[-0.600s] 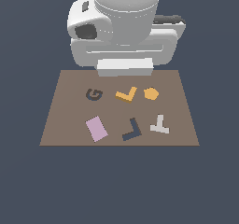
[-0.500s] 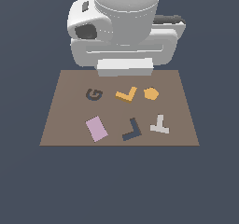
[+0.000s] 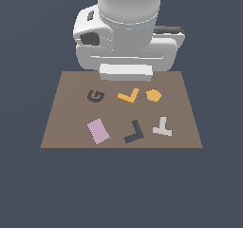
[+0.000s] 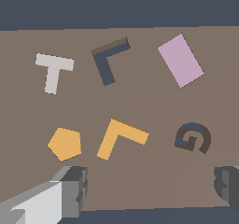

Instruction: Insert a designated object into the corresponding slot on a board.

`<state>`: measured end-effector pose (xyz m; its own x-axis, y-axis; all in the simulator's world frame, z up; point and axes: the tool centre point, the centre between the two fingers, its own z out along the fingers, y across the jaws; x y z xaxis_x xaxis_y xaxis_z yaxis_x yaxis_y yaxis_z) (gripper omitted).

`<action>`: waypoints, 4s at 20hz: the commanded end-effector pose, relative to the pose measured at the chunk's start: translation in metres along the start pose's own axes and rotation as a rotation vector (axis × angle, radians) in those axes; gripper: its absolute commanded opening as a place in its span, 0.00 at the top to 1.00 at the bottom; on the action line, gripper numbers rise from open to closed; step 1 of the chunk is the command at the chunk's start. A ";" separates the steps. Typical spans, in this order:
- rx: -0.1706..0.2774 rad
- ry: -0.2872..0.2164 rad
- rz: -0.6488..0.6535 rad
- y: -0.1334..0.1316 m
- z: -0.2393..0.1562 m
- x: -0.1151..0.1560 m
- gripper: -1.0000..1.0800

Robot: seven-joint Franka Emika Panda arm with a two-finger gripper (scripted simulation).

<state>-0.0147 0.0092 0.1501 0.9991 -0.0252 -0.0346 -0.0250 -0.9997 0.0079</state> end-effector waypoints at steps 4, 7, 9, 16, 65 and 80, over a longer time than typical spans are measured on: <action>0.003 0.007 0.091 -0.003 0.024 -0.005 0.04; 0.005 0.013 0.159 -0.005 0.041 -0.008 0.04; 0.007 0.017 0.206 -0.006 0.053 -0.010 0.04; 0.011 0.028 0.328 -0.012 0.085 -0.014 0.04; 0.013 0.033 0.276 -0.013 0.115 0.005 1.00; 0.006 0.036 -0.139 -0.025 0.108 0.074 1.00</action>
<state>0.0488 0.0286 0.0383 0.9977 0.0683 0.0004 0.0683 -0.9977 -0.0005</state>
